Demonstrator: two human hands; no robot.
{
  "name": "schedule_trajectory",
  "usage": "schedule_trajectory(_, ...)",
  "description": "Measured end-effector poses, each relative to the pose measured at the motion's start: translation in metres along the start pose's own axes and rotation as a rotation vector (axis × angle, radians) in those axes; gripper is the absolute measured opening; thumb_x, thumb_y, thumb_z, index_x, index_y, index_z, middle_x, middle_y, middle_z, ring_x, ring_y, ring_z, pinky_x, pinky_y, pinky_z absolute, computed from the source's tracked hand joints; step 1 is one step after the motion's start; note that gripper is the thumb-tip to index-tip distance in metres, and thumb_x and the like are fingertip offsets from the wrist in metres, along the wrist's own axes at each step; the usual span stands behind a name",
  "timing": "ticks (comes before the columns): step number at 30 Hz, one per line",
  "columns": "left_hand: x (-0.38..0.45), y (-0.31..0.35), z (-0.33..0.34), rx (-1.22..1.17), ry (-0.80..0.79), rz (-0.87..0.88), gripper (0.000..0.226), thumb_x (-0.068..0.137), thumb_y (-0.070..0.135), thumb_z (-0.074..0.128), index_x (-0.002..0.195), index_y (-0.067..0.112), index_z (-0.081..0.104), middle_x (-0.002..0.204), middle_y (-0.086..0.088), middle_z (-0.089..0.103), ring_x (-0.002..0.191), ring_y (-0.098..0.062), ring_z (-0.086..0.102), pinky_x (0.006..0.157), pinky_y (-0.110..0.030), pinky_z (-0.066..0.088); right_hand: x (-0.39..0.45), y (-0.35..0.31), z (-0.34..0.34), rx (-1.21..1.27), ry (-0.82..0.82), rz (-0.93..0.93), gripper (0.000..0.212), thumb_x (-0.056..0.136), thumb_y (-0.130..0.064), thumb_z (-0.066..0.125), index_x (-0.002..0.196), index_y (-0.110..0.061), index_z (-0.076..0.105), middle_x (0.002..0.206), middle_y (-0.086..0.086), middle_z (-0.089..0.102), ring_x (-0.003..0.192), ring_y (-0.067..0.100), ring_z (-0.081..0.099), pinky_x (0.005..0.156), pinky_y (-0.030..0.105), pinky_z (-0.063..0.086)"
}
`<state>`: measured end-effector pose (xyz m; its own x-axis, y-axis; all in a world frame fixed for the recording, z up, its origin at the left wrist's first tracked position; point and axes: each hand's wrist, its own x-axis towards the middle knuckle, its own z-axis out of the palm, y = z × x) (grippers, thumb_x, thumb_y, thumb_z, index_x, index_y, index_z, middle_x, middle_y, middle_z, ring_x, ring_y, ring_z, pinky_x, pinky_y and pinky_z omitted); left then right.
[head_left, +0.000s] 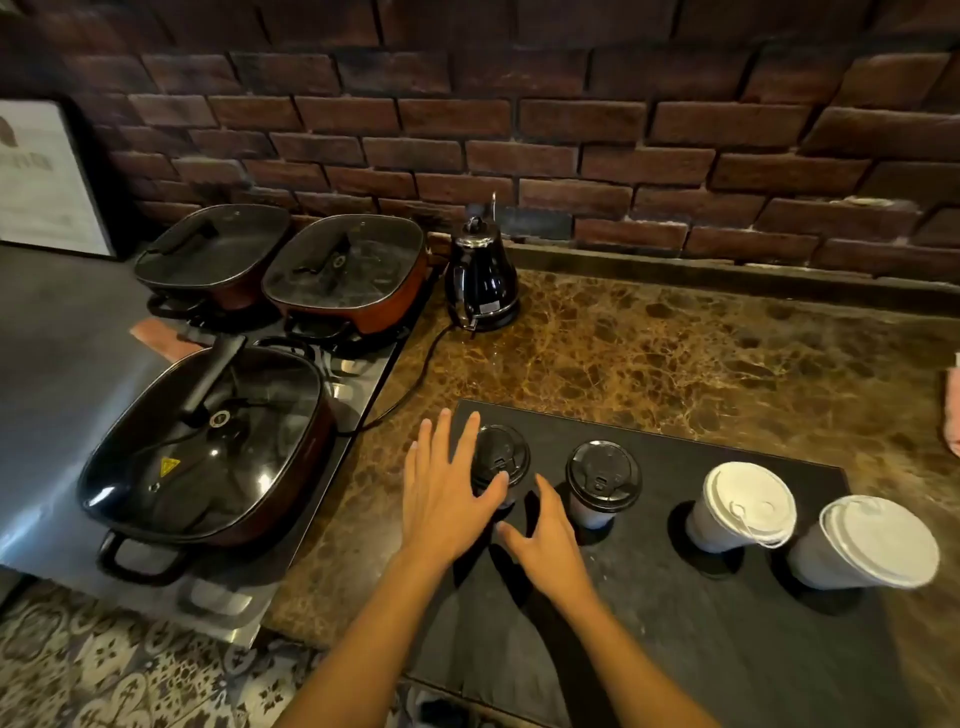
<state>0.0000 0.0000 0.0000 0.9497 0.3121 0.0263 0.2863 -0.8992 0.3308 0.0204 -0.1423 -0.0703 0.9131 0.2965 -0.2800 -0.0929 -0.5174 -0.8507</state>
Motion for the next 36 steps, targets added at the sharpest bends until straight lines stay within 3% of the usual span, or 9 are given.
schedule_trajectory(4, 0.015, -0.002, 0.003, 0.0, -0.037, 0.084, 0.081, 0.09, 0.063, 0.042, 0.157, 0.037, 0.005, 0.168, -0.003, -0.002, 0.154, -0.024, -0.007, 0.122, -0.043, 0.005, 0.013, -0.01, 0.005, 0.129, 0.04, -0.045, 0.082, 0.074, -0.037, 0.072, 0.146, -0.024, 0.034, 0.146, -0.005, 0.046, 0.136, 0.01, 0.042, 0.111, 0.032, 0.038)
schedule_trajectory(8, 0.028, -0.002, 0.009, -0.048, -0.153, 0.154, 0.08, 0.09, 0.063, 0.044, 0.156, 0.042, 0.004, 0.168, -0.001, 0.002, 0.154, -0.022, -0.003, 0.121, -0.042, 0.01, 0.025, -0.014, 0.012, 0.131, 0.06, -0.118, 0.063, 0.076, -0.013, 0.069, 0.125, -0.041, 0.042, 0.12, -0.027, 0.052, 0.11, -0.016, 0.05, 0.092, 0.015, 0.042)
schedule_trajectory(12, 0.032, -0.004, 0.017, -0.039, -0.204, 0.221, 0.079, 0.088, 0.059, 0.05, 0.155, 0.042, 0.012, 0.164, -0.007, 0.016, 0.151, -0.024, 0.013, 0.118, -0.04, 0.021, 0.038, -0.01, 0.025, 0.115, 0.095, -0.119, 0.061, 0.085, -0.019, 0.069, 0.14, -0.022, 0.044, 0.126, -0.02, 0.053, 0.119, -0.005, 0.05, 0.091, 0.0, 0.036)
schedule_trajectory(18, 0.036, -0.007, 0.019, -0.035, -0.2, 0.236, 0.082, 0.084, 0.056, 0.057, 0.154, 0.039, 0.017, 0.159, -0.005, 0.021, 0.145, -0.024, 0.024, 0.113, -0.038, 0.032, 0.056, 0.004, 0.037, 0.136, 0.098, -0.059, 0.06, 0.086, -0.024, 0.068, 0.141, -0.027, 0.044, 0.131, -0.01, 0.061, 0.12, -0.002, 0.056, 0.101, 0.025, 0.048)
schedule_trajectory(23, 0.035, -0.005, 0.018, -0.073, -0.237, 0.192, 0.083, 0.083, 0.053, 0.061, 0.152, 0.042, 0.017, 0.155, 0.001, 0.019, 0.136, -0.024, 0.034, 0.099, -0.04, 0.048, 0.058, 0.005, 0.035, 0.155, 0.109, -0.04, 0.057, 0.086, -0.018, 0.069, 0.139, -0.024, 0.046, 0.123, -0.009, 0.065, 0.113, -0.004, 0.06, 0.089, 0.01, 0.047)
schedule_trajectory(28, 0.039, -0.004, -0.003, -0.082, -0.295, 0.209, 0.083, 0.076, 0.055, 0.065, 0.147, 0.05, 0.022, 0.147, 0.004, 0.025, 0.129, -0.026, 0.043, 0.092, -0.047, 0.052, 0.045, -0.009, 0.032, 0.19, 0.106, -0.084, 0.064, 0.076, -0.029, 0.075, 0.131, -0.038, 0.043, 0.126, -0.012, 0.061, 0.117, -0.001, 0.056, 0.096, 0.023, 0.048)
schedule_trajectory(31, 0.039, 0.004, -0.035, -0.101, -0.281, 0.219, 0.082, 0.072, 0.054, 0.067, 0.144, 0.051, 0.027, 0.139, 0.007, 0.031, 0.124, -0.024, 0.049, 0.09, -0.048, 0.053, 0.032, -0.025, 0.028, 0.25, 0.141, -0.117, 0.069, 0.071, -0.019, 0.078, 0.124, -0.045, 0.042, 0.125, -0.008, 0.06, 0.116, 0.003, 0.059, 0.093, 0.025, 0.05)
schedule_trajectory(34, 0.037, 0.007, -0.072, -0.245, -0.247, 0.211, 0.08, 0.068, 0.05, 0.069, 0.141, 0.05, 0.035, 0.13, 0.011, 0.037, 0.115, -0.019, 0.054, 0.089, -0.041, 0.053, 0.008, -0.052, 0.013, 0.367, 0.118, -0.142, 0.073, 0.068, -0.009, 0.077, 0.124, -0.041, 0.045, 0.126, -0.004, 0.056, 0.111, 0.001, 0.06, 0.085, 0.022, 0.052)
schedule_trajectory(36, 0.035, 0.008, -0.095, -0.414, -0.236, 0.206, 0.079, 0.069, 0.041, 0.074, 0.14, 0.047, 0.04, 0.126, 0.013, 0.04, 0.116, -0.011, 0.052, 0.089, -0.027, 0.049, -0.009, -0.073, -0.004, 0.451, 0.098, -0.179, 0.069, 0.069, -0.028, 0.081, 0.129, -0.034, 0.047, 0.126, -0.008, 0.055, 0.111, -0.001, 0.059, 0.085, 0.022, 0.052)
